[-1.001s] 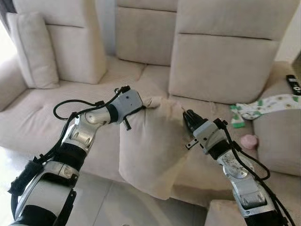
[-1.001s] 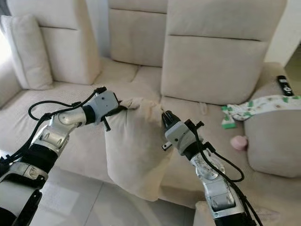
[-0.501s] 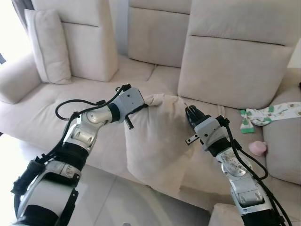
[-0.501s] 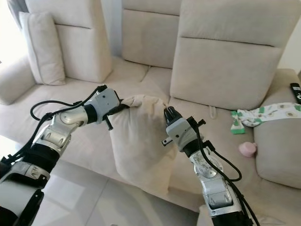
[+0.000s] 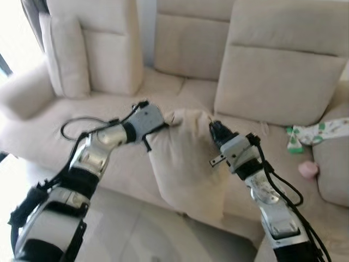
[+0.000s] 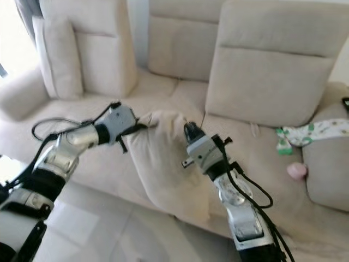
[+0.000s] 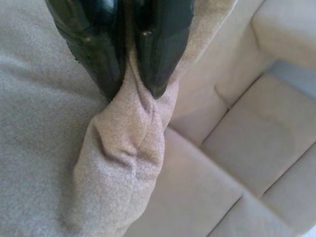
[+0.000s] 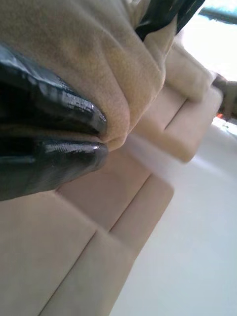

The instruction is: Move the pillow to the sofa from floor

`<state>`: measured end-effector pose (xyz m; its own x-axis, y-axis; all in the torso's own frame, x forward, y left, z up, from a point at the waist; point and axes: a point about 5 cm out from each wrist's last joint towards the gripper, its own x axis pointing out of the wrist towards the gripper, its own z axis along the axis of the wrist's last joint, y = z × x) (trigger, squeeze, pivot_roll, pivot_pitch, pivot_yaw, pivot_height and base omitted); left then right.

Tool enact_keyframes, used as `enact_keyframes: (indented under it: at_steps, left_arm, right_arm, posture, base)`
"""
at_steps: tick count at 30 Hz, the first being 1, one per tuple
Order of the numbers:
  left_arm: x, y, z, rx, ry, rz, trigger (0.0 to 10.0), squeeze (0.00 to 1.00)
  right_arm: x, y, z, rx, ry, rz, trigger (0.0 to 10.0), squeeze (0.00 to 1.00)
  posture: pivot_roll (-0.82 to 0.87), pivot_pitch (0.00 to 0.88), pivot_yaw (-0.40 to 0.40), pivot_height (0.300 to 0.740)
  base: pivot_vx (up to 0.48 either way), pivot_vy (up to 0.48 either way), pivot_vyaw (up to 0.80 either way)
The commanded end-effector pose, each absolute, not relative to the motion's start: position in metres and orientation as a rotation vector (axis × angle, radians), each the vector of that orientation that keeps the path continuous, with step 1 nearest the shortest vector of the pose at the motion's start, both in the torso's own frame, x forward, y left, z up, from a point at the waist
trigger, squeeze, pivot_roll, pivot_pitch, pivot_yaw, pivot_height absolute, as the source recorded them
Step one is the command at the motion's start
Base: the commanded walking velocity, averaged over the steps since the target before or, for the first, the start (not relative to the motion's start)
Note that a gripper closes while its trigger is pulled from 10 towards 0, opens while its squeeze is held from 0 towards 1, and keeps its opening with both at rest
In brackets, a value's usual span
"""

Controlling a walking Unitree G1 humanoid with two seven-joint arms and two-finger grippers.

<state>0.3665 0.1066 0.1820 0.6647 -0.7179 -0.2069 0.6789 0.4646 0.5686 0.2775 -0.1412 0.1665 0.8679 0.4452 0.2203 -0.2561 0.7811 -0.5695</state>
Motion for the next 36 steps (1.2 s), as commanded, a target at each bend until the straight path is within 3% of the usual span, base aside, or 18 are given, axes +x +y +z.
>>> enact_keyframes:
  at_steps: [1,11,36]
  left_arm:
    - [0.365,0.098,0.197,0.671,-0.148,-0.881,10.0,0.00]
    - [0.363,0.098,0.196,0.669,-0.151,-0.889,10.0,0.00]
    - [0.359,0.088,0.203,0.665,-0.225,-0.920,10.0,0.00]
  right_arm:
    - [0.276,-0.132,0.168,-0.551,-0.372,0.425,10.0,0.00]
    - [0.276,-0.133,0.167,-0.549,-0.370,0.419,10.0,0.00]
    - [0.277,-0.131,0.177,-0.548,-0.416,0.432,10.0,0.00]
  posture:
    - [0.01,0.000,0.054,0.740]
    - [0.01,0.000,0.053,0.740]
    - [0.00,0.000,0.054,0.740]
  base:
    - [0.000,0.000,-0.78]
    - [0.000,0.000,-0.78]
    - [0.010,0.000,0.00]
